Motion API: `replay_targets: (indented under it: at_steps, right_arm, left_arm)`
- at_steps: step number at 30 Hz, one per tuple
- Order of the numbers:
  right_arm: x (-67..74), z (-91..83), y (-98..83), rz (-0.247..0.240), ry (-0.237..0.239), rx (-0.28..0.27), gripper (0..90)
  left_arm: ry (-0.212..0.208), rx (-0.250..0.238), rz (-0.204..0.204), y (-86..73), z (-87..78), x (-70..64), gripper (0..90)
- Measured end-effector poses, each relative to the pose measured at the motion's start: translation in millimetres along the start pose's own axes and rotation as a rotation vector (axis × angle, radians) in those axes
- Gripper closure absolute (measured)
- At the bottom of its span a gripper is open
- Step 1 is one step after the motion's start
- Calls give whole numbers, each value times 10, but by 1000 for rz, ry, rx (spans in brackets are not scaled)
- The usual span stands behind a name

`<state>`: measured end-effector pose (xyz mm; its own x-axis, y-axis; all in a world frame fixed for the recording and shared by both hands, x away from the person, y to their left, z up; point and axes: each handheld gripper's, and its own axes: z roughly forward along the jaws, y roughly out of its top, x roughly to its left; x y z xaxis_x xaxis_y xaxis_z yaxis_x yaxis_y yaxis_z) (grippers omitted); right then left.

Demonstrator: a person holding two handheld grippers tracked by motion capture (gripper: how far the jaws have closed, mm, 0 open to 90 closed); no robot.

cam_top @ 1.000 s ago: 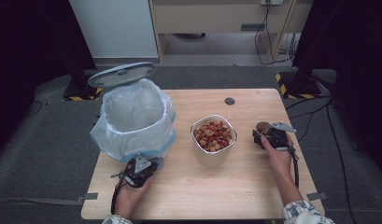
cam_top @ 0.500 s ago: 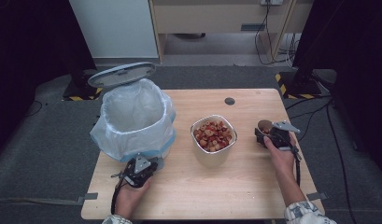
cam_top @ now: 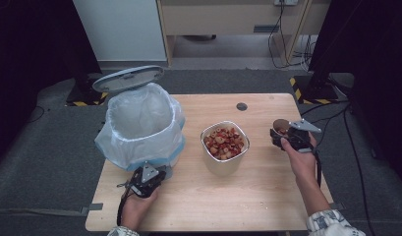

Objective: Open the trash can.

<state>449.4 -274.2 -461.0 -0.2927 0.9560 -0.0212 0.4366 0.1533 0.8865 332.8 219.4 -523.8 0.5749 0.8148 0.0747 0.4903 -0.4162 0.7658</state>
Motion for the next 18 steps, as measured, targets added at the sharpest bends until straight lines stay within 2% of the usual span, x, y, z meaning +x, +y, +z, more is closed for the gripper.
replay_targets:
  at_steps: [10,18]
  right_arm:
    - [8,-67,206,-51,1,-4,279]
    - [5,-107,350,-74,-3,-14,278]
  left_arm:
    - [0,0,-1,0,0,0,863]
    - [-1,-1,-2,-1,1,1,863]
